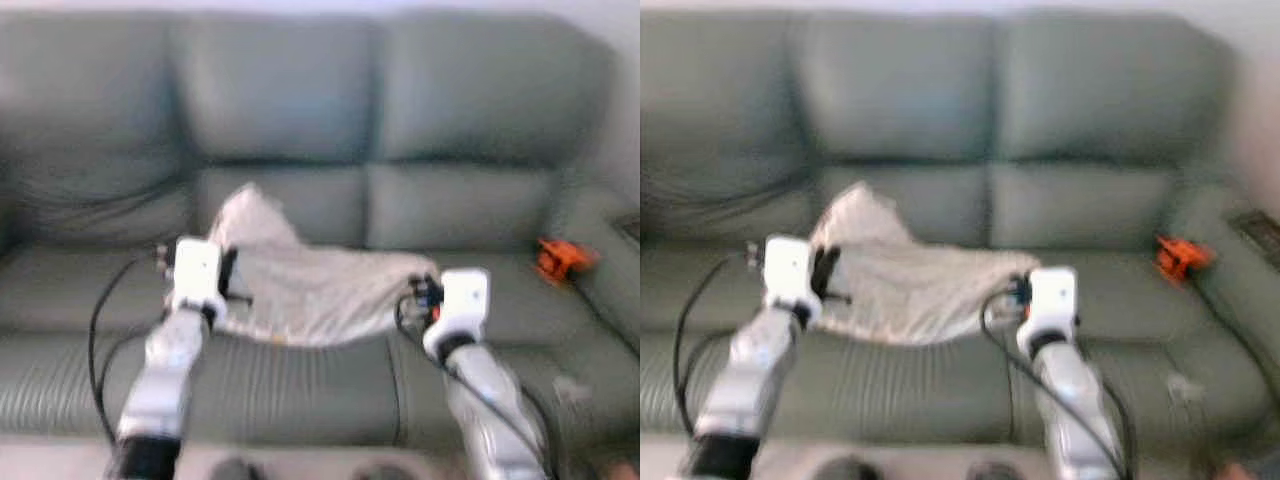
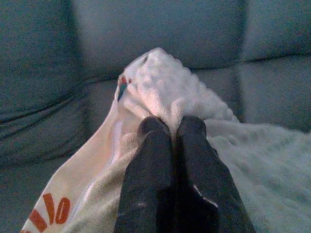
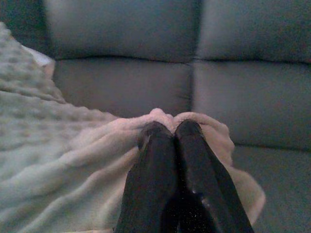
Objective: Move the pillow to the sofa
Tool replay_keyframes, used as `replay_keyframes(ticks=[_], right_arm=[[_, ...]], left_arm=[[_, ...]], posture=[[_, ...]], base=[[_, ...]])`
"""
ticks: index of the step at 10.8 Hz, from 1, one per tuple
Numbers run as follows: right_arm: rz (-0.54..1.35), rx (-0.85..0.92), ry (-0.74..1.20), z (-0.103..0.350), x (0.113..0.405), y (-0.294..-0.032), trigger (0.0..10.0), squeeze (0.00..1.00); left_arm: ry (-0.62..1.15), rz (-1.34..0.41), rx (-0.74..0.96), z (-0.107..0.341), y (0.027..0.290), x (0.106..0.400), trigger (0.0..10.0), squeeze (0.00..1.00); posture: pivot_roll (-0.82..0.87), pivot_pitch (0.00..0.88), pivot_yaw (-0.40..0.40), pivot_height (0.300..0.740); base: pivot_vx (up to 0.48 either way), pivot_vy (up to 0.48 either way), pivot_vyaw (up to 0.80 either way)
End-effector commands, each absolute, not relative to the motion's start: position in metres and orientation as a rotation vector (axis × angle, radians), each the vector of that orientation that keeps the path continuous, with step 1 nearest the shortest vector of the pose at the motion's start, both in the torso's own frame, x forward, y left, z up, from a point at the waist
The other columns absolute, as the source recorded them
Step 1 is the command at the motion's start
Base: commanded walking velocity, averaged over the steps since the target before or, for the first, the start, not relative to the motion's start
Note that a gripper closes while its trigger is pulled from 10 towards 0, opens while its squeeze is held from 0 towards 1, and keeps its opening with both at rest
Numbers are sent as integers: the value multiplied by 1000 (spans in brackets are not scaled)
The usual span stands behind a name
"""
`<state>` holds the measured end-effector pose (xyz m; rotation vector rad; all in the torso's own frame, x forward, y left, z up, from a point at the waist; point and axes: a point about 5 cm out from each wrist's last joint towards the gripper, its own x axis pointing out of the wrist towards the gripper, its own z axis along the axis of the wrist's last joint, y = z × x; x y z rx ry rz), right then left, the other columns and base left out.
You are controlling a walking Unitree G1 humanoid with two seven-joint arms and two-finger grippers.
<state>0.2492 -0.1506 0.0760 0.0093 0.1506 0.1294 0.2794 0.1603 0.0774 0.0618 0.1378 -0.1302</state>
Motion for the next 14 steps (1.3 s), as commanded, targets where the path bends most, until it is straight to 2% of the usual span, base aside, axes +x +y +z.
replay_keyframes(ticks=[1, 6, 10, 14], right_arm=[[144, 19, 127, 82, 251, -147, 10000, 0], [154, 39, 125, 81, 250, -146, 10000, 0], [121, 28, 130, 84, 257, -166, 10000, 0], [117, 35, 141, 82, 251, -167, 10000, 0]], left_arm=[[87, -108, 85, 89, 165, 285, 10000, 0], [113, -91, 133, 81, 174, 285, 10000, 0], [131, -53, 172, 81, 198, 289, 10000, 0], [125, -64, 187, 83, 199, 290, 10000, 0]], posture=[[-39, 0, 6, 740], [-34, 0, 7, 740], [-25, 0, 8, 740], [-36, 0, 18, 670]], base=[[0, 0, 0], [0, 0, 0], [0, 0, 0], [0, 0, 0]])
